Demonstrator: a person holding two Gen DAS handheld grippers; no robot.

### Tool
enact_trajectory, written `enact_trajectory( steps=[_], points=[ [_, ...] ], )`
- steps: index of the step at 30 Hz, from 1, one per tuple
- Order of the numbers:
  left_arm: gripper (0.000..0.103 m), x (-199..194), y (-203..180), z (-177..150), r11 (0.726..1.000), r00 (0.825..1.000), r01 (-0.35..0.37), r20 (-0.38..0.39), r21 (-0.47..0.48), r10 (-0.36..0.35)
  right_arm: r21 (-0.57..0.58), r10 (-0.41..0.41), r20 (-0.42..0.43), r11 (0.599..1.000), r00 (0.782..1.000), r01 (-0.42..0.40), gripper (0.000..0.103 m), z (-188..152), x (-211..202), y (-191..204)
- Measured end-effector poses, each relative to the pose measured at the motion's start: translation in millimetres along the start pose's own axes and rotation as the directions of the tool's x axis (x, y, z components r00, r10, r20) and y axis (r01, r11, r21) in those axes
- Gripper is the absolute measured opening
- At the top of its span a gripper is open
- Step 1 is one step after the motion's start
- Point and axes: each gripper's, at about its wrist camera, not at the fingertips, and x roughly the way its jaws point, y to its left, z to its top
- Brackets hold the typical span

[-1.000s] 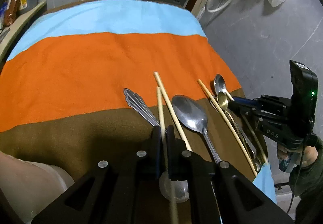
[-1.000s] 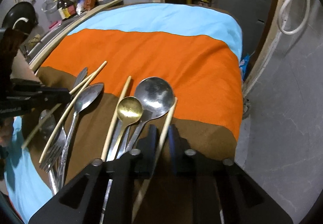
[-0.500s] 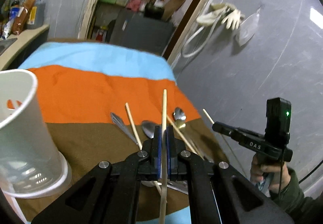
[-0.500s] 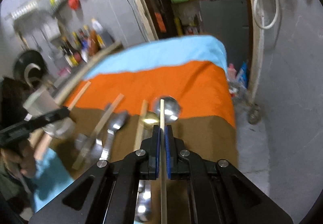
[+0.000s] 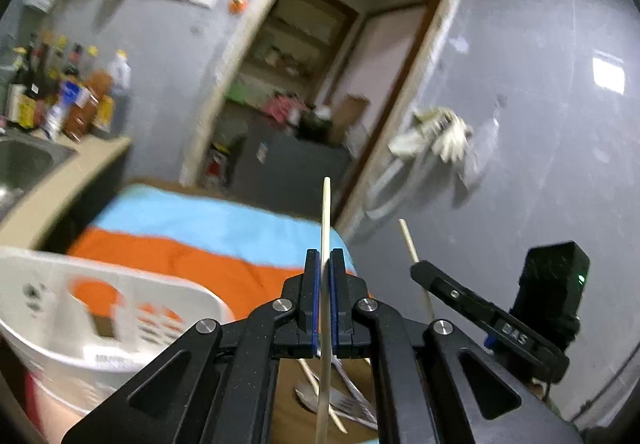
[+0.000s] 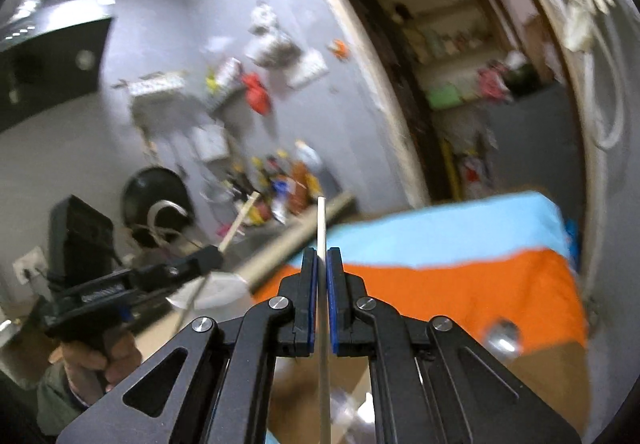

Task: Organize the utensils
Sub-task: 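Lift both held chopsticks and carry them over the white caddy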

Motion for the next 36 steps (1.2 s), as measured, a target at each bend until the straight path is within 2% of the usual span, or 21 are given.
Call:
enact_trajectory(
  steps=[4, 9, 13, 19, 24, 28, 36],
  points=[
    [0.002, -21.7, 30.8, 24.7, 0.997, 0.992, -0.069, 0.1, -0.04, 0.073, 0.016, 0.12, 0.066, 0.992, 0.991, -0.122, 0.003, 15.4, 35.2, 29.8],
    [0.002, -50.4, 81.4, 49.4, 0.985, 0.961, -0.147, 0.221, -0.094, 0.165, 0.022, 0.221, 0.154, 0.974, 0.963, -0.227, 0.003, 29.9, 72.0, 57.2],
    [0.002, -59.6, 121.5, 59.3, 0.977, 0.935, -0.146, 0.301, -0.158, 0.189, 0.045, 0.25, 0.238, 0.962, 0.939, -0.268, 0.003, 34.0, 98.2, 66.4],
    [0.002, -70.1, 165.0, 57.5, 0.96, 0.895, -0.16, 0.376, -0.232, 0.24, 0.061, 0.166, 0.336, 0.978, 0.927, -0.198, 0.003, 22.4, 118.4, 62.0],
    [0.002, -75.0, 176.8, 43.0, 0.943, 0.862, -0.197, 0.411, -0.27, 0.297, 0.055, 0.074, 0.338, 0.994, 0.938, -0.098, 0.003, 8.0, 127.8, 54.0],
    [0.002, -76.7, 180.7, 31.6, 0.925, 0.837, -0.223, 0.426, -0.309, 0.344, 0.06, 0.05, 0.328, 0.995, 0.943, -0.074, 0.003, 1.0, 132.3, 48.2],
    [0.002, -78.5, 176.0, 19.4, 0.917, 0.815, -0.278, 0.435, -0.286, 0.383, 0.023, 0.048, 0.285, 0.998, 0.957, -0.057, 0.003, -10.7, 137.9, 49.0]
  ],
)
